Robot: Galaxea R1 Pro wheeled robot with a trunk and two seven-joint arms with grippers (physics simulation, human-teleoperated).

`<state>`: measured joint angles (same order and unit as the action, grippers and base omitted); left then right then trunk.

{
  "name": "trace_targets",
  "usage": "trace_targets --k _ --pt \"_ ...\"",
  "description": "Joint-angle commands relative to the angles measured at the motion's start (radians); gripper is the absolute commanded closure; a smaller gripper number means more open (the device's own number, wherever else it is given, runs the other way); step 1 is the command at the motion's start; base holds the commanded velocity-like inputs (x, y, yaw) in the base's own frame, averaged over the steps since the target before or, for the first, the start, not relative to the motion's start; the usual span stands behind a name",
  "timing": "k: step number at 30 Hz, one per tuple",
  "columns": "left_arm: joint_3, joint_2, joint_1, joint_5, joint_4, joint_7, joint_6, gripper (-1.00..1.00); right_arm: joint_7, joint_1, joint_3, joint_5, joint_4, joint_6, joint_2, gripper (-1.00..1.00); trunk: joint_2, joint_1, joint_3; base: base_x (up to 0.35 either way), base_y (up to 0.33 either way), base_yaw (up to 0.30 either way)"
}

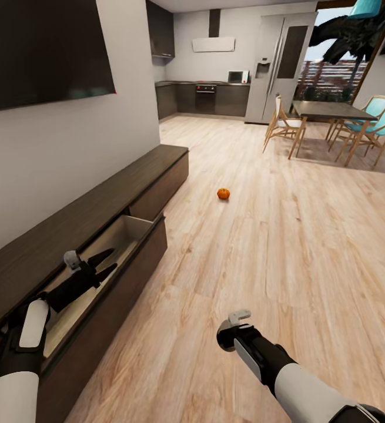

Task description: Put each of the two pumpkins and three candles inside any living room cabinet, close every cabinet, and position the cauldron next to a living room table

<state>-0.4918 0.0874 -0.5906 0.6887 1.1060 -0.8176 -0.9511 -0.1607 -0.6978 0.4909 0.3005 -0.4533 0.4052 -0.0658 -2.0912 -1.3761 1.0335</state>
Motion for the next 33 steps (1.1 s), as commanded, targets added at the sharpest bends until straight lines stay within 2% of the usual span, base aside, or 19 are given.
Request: trace_targets --k 1,33 --pt "0.0 0.0 0.0 0.0 0.0 0.0 0.0 -1.0 0.0 0.0 0.0 0.0 0.0 0.0 0.0 1.0 0.0 0.0 0.0 0.337 0.0 0.0" --pt "-0.001 0.002 0.0 0.0 0.001 0.0 0.0 -1.0 0.0 0.0 0.0 0.0 0.002 -0.002 0.001 1.0 0.0 0.0 0.0 0.337 -0.071 0.0"
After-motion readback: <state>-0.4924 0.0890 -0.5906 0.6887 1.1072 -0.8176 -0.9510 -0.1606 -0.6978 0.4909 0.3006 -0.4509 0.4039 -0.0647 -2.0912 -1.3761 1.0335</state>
